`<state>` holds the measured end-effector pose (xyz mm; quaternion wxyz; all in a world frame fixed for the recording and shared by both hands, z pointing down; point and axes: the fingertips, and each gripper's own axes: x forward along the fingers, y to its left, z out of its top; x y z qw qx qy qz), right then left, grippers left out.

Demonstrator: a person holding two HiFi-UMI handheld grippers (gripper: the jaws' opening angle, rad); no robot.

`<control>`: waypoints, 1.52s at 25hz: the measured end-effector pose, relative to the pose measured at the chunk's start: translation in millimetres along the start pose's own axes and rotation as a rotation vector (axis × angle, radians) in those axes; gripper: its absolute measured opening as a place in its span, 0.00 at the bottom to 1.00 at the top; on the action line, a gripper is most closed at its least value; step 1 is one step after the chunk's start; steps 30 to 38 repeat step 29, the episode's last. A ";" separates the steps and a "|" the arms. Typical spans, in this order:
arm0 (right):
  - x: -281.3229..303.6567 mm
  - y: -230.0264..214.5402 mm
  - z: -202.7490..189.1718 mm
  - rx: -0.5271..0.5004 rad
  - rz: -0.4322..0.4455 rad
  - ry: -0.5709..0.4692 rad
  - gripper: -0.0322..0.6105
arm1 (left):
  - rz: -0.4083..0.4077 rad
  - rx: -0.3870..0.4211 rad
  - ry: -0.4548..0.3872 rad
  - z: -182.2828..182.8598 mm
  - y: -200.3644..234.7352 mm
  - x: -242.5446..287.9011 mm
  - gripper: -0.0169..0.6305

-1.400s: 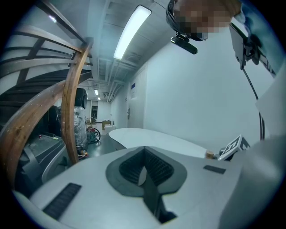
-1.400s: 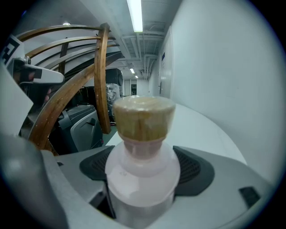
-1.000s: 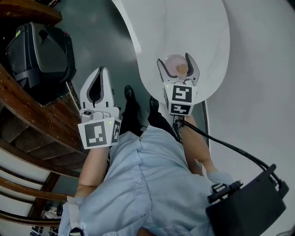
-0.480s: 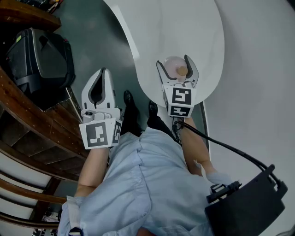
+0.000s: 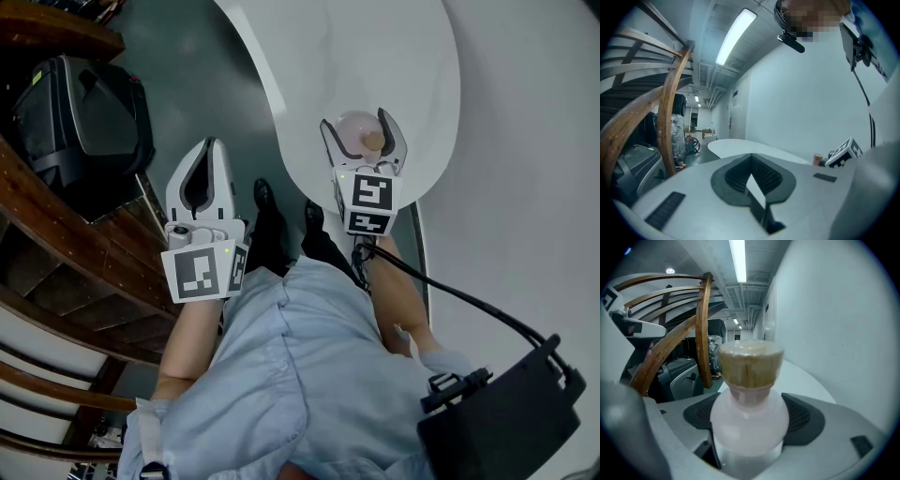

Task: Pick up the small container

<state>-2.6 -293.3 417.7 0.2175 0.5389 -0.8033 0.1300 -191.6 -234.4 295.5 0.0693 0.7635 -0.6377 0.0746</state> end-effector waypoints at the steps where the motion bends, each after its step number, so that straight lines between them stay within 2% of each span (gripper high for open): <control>1: 0.2 0.1 0.3 0.000 -0.001 -0.001 0.68 | 0.001 0.000 0.000 0.1 1.0 -0.2 0.03; 38: 0.1 -2.9 2.6 -0.002 -0.008 -0.009 0.68 | 0.011 0.003 -0.009 2.5 2.2 -2.1 0.03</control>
